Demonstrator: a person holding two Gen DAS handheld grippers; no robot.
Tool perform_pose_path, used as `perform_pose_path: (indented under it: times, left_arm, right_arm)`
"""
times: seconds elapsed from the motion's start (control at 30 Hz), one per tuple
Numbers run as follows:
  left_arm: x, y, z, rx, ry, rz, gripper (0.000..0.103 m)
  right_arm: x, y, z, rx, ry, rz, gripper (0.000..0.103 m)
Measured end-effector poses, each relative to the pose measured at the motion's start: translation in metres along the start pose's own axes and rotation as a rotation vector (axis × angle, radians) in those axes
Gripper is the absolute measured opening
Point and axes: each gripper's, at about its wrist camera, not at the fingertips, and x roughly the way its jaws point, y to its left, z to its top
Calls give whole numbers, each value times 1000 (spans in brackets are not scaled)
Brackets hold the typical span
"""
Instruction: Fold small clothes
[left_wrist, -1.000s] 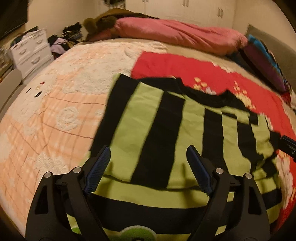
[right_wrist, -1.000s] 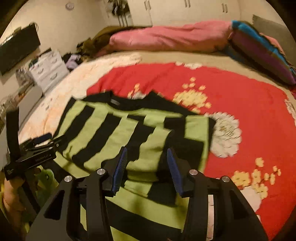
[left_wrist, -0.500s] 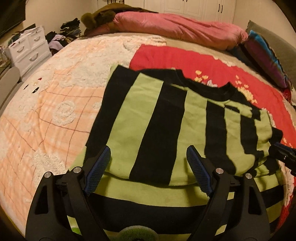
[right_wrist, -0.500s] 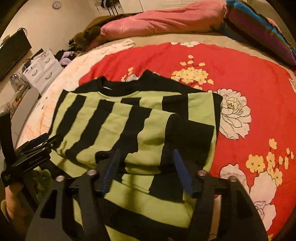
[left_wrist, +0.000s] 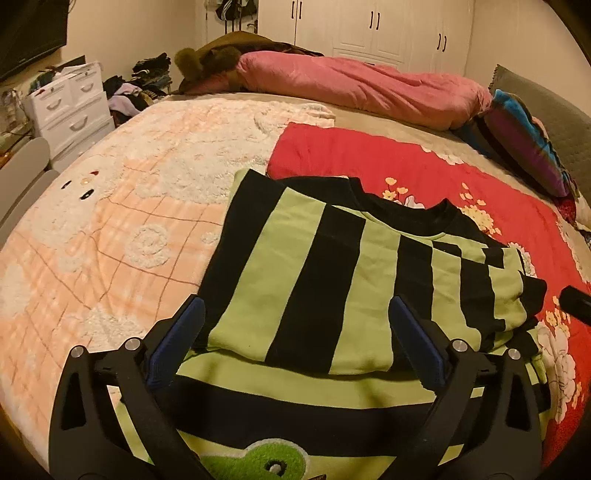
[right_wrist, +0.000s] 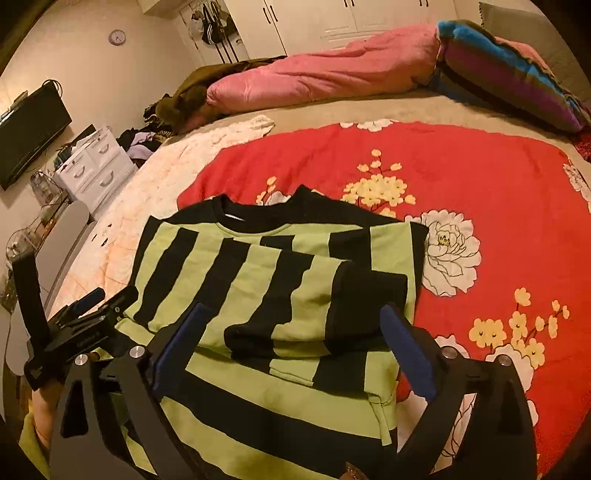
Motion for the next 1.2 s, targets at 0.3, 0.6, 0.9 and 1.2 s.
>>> perform_pose_path:
  times: [0.3, 0.6, 0.9, 1.2]
  left_arm:
    - [-24, 3, 3, -2, -36, 18, 93]
    - [-43, 7, -1, 8, -44, 42, 93]
    - [-63, 7, -8, 14, -31, 36, 93]
    - [-87, 18, -20, 9, -18, 47, 93]
  right_arm:
    - [-21, 3, 3, -10, -37, -9, 97]
    - [-42, 5, 2, -13, -62, 4, 97]
    - [-62, 7, -9, -20, -59, 15, 97]
    - [-82, 15, -27, -50, -42, 26, 97]
